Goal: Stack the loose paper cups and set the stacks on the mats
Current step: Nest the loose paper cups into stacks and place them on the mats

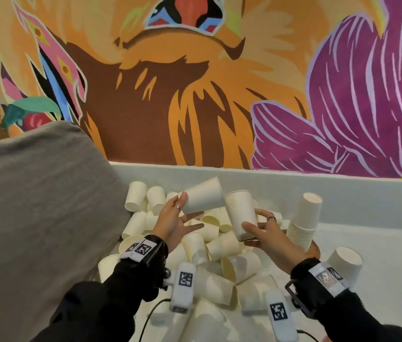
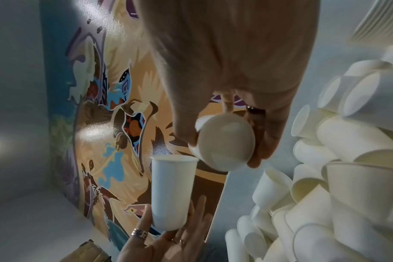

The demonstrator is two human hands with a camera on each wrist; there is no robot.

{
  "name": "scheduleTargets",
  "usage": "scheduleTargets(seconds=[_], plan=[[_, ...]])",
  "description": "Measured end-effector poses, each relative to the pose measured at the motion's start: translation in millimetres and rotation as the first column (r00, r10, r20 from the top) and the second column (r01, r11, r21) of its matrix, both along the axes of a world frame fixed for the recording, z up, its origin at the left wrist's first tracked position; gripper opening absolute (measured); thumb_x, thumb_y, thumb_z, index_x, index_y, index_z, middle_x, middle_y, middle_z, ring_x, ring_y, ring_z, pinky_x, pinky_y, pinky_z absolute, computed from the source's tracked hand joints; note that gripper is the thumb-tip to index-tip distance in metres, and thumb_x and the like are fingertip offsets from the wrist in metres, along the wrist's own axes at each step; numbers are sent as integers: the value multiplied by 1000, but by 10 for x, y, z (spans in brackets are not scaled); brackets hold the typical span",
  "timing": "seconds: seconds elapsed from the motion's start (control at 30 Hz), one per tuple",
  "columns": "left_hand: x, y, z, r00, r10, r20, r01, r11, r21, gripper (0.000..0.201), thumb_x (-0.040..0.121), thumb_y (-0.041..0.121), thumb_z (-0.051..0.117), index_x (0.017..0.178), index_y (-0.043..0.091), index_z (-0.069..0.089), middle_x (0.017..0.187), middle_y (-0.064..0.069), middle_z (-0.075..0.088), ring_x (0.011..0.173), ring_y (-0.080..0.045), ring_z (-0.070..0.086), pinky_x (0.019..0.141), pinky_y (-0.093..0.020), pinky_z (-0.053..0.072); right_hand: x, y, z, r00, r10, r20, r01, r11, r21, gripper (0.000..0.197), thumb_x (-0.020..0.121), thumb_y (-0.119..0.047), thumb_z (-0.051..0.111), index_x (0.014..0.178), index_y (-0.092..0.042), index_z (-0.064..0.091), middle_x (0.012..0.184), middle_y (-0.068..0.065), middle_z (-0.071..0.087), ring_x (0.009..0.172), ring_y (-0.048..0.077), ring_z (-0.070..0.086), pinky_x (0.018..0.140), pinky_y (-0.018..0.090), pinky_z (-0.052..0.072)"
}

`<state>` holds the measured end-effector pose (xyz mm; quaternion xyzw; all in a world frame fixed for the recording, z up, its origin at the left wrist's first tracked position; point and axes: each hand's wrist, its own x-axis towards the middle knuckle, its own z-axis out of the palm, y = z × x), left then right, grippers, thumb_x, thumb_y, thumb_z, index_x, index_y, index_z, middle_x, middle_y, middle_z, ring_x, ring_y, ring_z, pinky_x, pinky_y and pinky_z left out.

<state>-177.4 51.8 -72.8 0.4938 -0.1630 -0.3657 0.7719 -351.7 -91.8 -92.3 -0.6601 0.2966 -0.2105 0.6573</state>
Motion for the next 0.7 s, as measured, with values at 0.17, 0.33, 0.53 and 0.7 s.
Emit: scheduleTargets(seconds=[0.17, 0.33, 0.53, 0.7], plan=[[5, -18, 43, 1000, -3, 16, 3, 1000, 8, 37, 98, 23, 48, 131, 6, 44, 122, -11, 51, 96, -30, 61, 73, -47, 57, 75, 83, 25, 993, 115, 36, -114, 993, -34, 98, 78, -10, 74, 136, -53, 7, 119, 12, 55, 91, 31, 70, 90, 47, 53], [-1, -42, 52, 996, -21, 91, 15, 998, 62, 23, 96, 13, 49, 119, 15, 51, 111, -8, 57, 82, -22, 61, 65, -34, 51, 206, 228, 102, 991, 134, 11, -133, 987, -93, 100, 75, -7, 76, 128, -59, 10, 119, 10, 53, 103, 30, 63, 86, 48, 55], [-26, -60, -130, 998, -55, -35, 61, 981, 184, 27, 99, 28, 43, 120, 16, 52, 113, -8, 53, 95, -29, 60, 79, -49, 54, 380, 539, -114, 1000, 3, 21, -4, 998, 67, 92, 83, -2, 63, 133, -46, -1, 107, 5, 56, 91, 23, 64, 74, 44, 57], [-85, -25, -387, 994, -107, 25, 94, 947, 306, 25, 100, 29, 41, 119, 17, 51, 117, -8, 52, 95, -25, 59, 73, -39, 52, 456, 656, -385, 996, -81, 23, 79, 993, 86, 97, 80, 1, 62, 131, -49, -4, 109, 5, 53, 95, 21, 60, 65, 39, 59]])
